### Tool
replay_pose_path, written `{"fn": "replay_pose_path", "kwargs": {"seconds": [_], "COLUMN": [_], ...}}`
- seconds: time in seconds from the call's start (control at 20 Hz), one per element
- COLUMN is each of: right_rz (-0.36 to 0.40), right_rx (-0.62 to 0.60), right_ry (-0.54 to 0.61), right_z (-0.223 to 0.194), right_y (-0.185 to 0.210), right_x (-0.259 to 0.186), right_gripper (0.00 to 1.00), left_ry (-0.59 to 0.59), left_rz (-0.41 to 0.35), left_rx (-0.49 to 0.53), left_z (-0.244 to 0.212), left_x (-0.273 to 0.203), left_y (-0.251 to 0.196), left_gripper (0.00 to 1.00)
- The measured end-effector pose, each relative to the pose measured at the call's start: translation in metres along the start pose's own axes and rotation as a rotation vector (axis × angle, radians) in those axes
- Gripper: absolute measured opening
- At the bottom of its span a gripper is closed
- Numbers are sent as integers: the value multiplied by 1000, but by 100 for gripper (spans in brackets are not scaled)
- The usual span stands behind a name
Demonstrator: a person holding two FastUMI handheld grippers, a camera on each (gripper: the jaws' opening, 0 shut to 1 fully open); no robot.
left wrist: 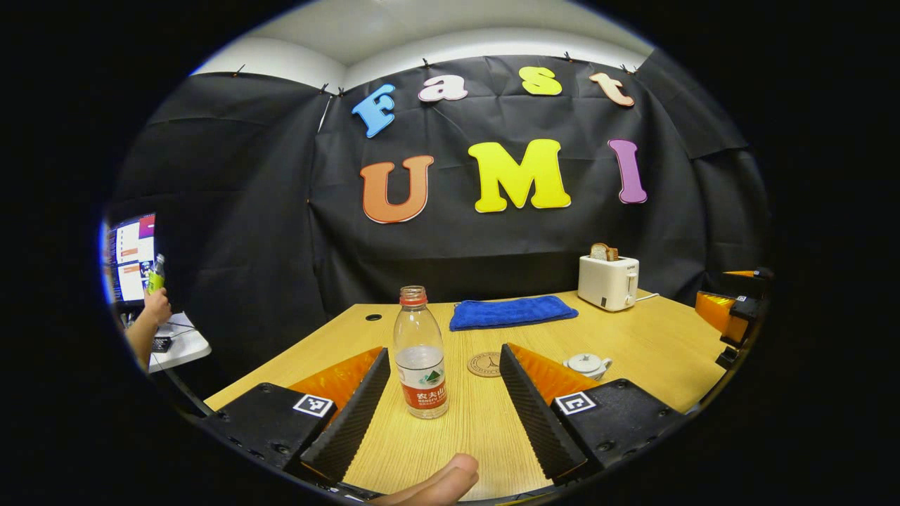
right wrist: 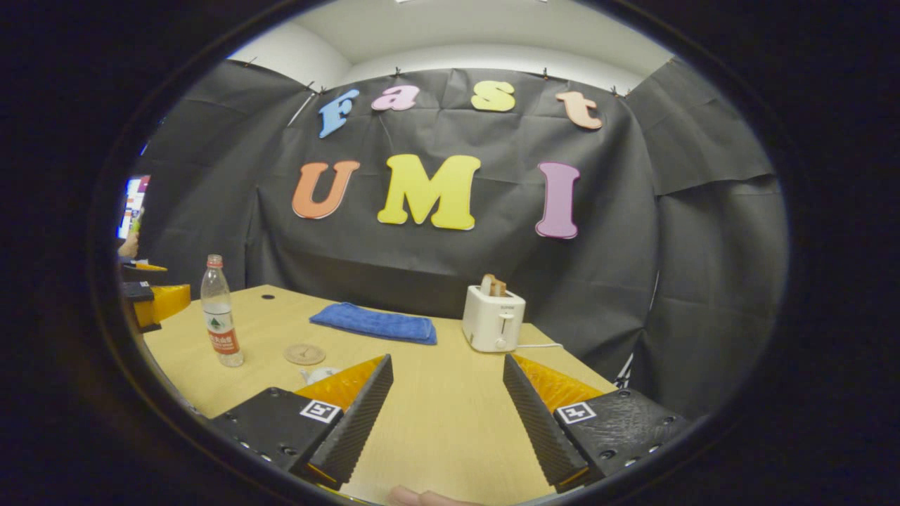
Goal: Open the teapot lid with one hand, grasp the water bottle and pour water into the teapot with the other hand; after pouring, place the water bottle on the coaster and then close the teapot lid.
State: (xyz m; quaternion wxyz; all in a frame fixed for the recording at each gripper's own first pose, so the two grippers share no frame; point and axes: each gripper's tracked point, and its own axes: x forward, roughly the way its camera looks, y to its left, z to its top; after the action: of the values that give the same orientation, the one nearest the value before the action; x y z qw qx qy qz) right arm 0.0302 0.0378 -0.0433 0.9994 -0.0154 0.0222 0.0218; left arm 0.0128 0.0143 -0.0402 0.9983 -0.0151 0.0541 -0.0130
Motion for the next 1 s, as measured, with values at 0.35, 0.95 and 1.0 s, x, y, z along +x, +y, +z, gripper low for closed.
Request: {"fn": "replay_pose_path", "kwargs": {"seconds": [0.35,0.95,1.0], "right_rz": [107,172,177], "right_rx": [56,50,53], "right_ry": [55,111,113], "right_z": [-42,-64,-67], "right_y": [68,152,154], "right_x": [53,115,118], "right_gripper": [98,97,94], "left_ry": [-4,32,33], "left_rz": [43,101,100], "left_rx": [-31,-28,-25], "left_z": [-1,-20,-22], "left_x": [9,29,29], "left_y": [25,52,52], "left_gripper": [98,99,98]}}
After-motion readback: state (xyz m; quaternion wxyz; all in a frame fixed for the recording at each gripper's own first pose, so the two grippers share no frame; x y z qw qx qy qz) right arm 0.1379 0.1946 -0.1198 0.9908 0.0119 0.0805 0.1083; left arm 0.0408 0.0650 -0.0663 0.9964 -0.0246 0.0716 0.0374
